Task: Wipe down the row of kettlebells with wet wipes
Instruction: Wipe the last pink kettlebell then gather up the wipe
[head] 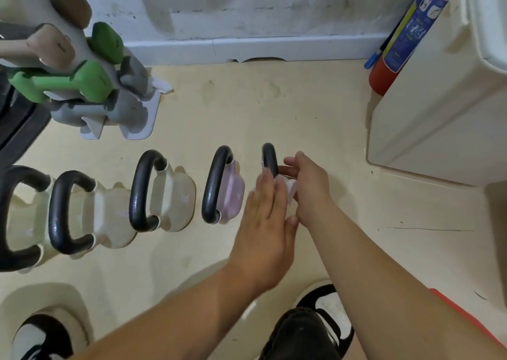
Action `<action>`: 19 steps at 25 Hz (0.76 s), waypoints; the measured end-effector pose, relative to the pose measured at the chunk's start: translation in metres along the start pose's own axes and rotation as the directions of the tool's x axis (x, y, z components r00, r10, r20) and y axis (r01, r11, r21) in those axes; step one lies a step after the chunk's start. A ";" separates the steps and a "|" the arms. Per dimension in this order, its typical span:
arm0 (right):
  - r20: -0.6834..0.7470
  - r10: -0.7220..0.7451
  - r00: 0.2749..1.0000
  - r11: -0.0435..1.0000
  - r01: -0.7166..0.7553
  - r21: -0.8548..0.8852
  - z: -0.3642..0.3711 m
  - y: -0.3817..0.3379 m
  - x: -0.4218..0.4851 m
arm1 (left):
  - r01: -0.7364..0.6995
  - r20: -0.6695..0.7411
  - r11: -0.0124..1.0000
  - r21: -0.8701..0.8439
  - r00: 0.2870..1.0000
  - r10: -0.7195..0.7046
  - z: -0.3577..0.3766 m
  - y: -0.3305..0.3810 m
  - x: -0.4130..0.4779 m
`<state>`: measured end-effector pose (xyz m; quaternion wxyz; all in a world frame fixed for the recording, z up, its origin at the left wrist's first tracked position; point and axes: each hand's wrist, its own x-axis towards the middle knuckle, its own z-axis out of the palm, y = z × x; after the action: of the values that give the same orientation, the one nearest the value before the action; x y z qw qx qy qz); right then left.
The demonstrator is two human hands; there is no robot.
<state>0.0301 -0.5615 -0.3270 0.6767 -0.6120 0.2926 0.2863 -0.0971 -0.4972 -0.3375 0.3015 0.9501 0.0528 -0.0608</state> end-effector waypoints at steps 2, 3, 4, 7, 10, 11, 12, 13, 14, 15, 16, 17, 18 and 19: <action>0.031 -0.006 1.000 0.998 0.008 -0.057 0.001 -0.001 0.002 | 0.186 0.045 0.953 -0.241 0.982 -0.181 -0.001 0.019 0.001; 0.037 -0.014 0.999 0.998 0.016 -0.066 0.001 -0.001 0.002 | 0.246 0.007 0.892 -0.380 0.965 -0.263 -0.004 0.027 0.008; 0.054 -0.019 0.998 0.998 0.022 -0.056 0.000 -0.001 0.001 | 0.291 -0.037 0.822 -0.489 0.935 -0.353 -0.014 0.039 0.016; 0.082 -0.022 0.996 1.000 0.022 -0.006 -0.002 0.002 -0.004 | 0.528 0.105 0.566 -0.633 0.783 -0.613 -0.040 0.051 0.065; 0.093 -0.038 0.995 0.995 0.029 0.096 -0.001 0.004 -0.010 | 0.703 0.365 0.344 -0.622 0.649 -0.668 -0.073 0.036 0.108; 0.097 -0.040 0.995 0.992 0.028 0.122 0.001 0.003 -0.012 | 0.760 0.437 0.291 -0.581 0.593 -0.676 -0.083 0.032 0.112; 0.105 -0.042 0.994 0.993 0.030 0.116 0.000 0.004 -0.012 | 0.764 0.454 0.273 -0.585 0.587 -0.670 -0.086 0.027 0.110; 0.110 -0.047 0.993 0.994 0.036 0.100 0.000 0.004 -0.012 | 0.745 0.446 0.292 -0.600 0.615 -0.650 -0.085 0.029 0.104; 0.118 -0.050 0.992 0.997 0.043 0.063 -0.001 0.004 -0.011 | 0.716 0.401 0.309 -0.625 0.635 -0.661 -0.081 0.036 0.095; 0.123 -0.039 0.992 0.999 0.038 0.013 -0.001 0.005 -0.010 | 0.685 0.364 0.317 -0.656 0.655 -0.662 -0.070 0.041 0.086; 0.123 -0.034 0.992 0.998 0.039 -0.040 0.000 0.008 -0.007 | 0.635 0.307 0.374 -0.676 0.704 -0.640 -0.055 0.046 0.069; 0.112 -0.028 0.993 0.996 0.037 -0.085 -0.001 0.009 -0.005 | 0.582 0.236 0.466 -0.666 0.757 -0.609 -0.038 0.042 0.051; 0.113 -0.027 0.993 0.993 0.040 -0.112 0.000 0.009 -0.005 | 0.527 0.149 0.551 -0.647 0.796 -0.587 -0.022 0.040 0.031; 0.125 -0.031 0.992 0.992 0.047 -0.121 0.000 0.008 -0.006 | 0.490 0.081 0.598 -0.634 0.811 -0.579 -0.005 0.030 0.021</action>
<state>0.0204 -0.5611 -0.3282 0.6598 -0.6395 0.2201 0.3276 -0.0718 -0.5168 -0.3197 0.5636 0.7347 0.3722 -0.0640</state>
